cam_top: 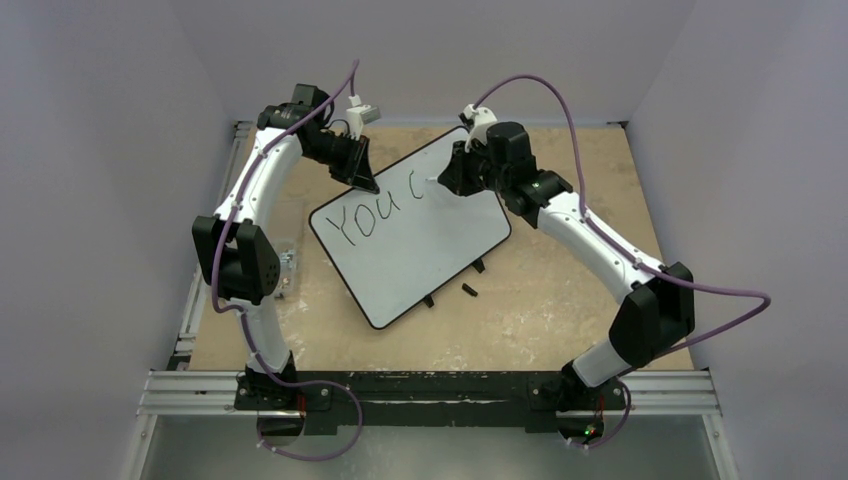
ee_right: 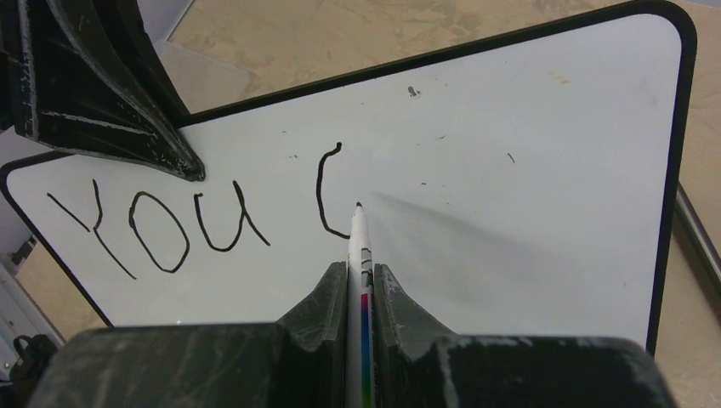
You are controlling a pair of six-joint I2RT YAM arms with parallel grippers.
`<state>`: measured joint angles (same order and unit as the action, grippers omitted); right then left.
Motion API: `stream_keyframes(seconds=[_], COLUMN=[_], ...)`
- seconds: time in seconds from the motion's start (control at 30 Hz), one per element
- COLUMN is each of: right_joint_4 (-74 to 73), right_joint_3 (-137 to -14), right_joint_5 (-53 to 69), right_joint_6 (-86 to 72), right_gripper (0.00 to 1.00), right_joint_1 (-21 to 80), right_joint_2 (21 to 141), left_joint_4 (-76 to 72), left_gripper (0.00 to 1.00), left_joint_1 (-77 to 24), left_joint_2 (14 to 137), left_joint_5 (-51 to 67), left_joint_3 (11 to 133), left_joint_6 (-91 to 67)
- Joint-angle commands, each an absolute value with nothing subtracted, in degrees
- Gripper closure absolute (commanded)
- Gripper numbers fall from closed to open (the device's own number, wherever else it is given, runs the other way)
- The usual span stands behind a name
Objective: Write a sentence on the whiteboard
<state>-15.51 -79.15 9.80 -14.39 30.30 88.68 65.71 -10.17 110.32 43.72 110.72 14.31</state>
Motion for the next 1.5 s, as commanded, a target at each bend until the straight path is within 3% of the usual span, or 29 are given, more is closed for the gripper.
stream_keyframes(seconds=[0.0, 0.77, 1.47], right_joint_4=[-12.9, -13.0, -12.5], right_joint_3=[-80.6, -86.4, -76.6], right_joint_5=[8.3, 10.7, 12.1], right_joint_6=[-15.2, -15.7, -13.9], right_gripper=[1.00, 1.00, 1.00], right_joint_1=[30.0, 29.4, 29.4], right_joint_2=[87.4, 94.0, 89.2], left_joint_4=[64.6, 64.7, 64.7], left_gripper=[1.00, 1.00, 1.00], left_joint_1=[-10.5, -11.0, -11.0], left_joint_2=[108.2, 108.2, 108.0], left_joint_5=[35.1, 35.0, 34.9], left_joint_3=[111.0, 111.4, 111.4], left_joint_6=[18.3, 18.1, 18.1])
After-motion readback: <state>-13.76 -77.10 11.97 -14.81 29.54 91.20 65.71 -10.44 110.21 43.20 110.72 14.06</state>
